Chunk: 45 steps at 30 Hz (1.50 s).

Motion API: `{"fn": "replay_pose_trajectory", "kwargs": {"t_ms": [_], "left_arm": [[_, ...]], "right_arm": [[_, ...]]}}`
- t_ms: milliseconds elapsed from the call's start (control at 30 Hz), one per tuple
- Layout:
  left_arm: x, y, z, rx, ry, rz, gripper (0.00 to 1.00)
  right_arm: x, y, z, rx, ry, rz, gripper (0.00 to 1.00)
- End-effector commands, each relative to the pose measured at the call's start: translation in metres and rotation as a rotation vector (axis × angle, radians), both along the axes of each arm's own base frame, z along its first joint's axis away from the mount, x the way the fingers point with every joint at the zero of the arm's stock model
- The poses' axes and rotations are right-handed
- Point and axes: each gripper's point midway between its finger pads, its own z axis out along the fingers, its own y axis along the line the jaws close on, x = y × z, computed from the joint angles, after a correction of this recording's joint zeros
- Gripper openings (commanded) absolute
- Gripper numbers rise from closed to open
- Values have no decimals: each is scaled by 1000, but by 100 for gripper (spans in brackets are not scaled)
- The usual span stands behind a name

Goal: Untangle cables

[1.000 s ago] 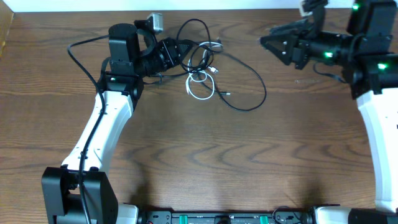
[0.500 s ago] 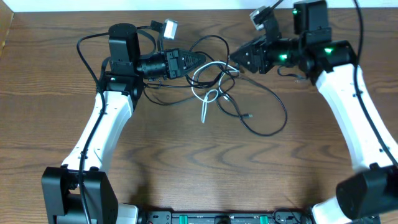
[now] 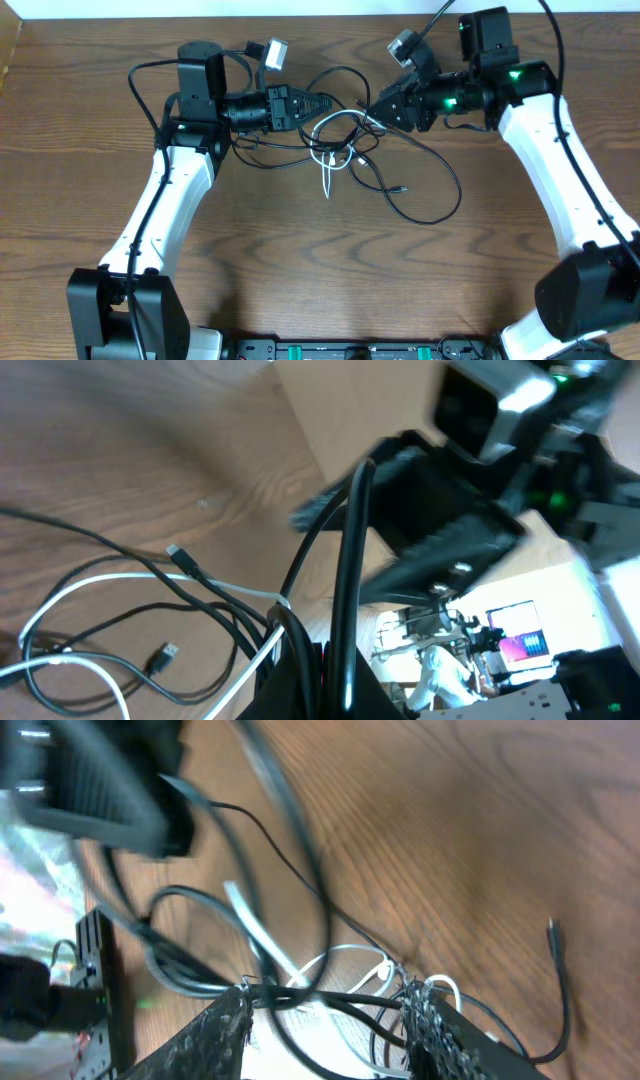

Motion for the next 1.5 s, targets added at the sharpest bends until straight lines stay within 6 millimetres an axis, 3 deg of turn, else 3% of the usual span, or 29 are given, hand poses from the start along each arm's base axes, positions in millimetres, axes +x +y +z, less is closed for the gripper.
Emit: {"fn": "replay_pose_trajectory", "kwargs": {"t_ms": [0, 233, 733, 867, 1100, 1267, 1467], "left_arm": [[-8, 0, 8, -16, -2, -26, 8], [-10, -1, 9, -36, 80, -23, 8], [-23, -4, 16, -78, 85, -100, 8], [-22, -4, 16, -76, 78, -99, 8], [-22, -4, 16, -75, 69, -100, 8], [-21, -4, 15, -69, 68, -90, 8], [-21, -4, 15, -69, 68, -90, 8]], "right_arm": [[-26, 8, 36, 24, -167, 123, 47], [-41, 34, 19, -23, -182, 219, 42], [-9, 42, -31, -48, -124, 210, 38], [-11, 41, -25, 0, -105, 216, 32], [-14, 30, 0, 165, -80, 246, 1], [-19, 22, 21, 295, -62, 278, 1], [-23, 23, 19, 296, -37, 283, 1]]}}
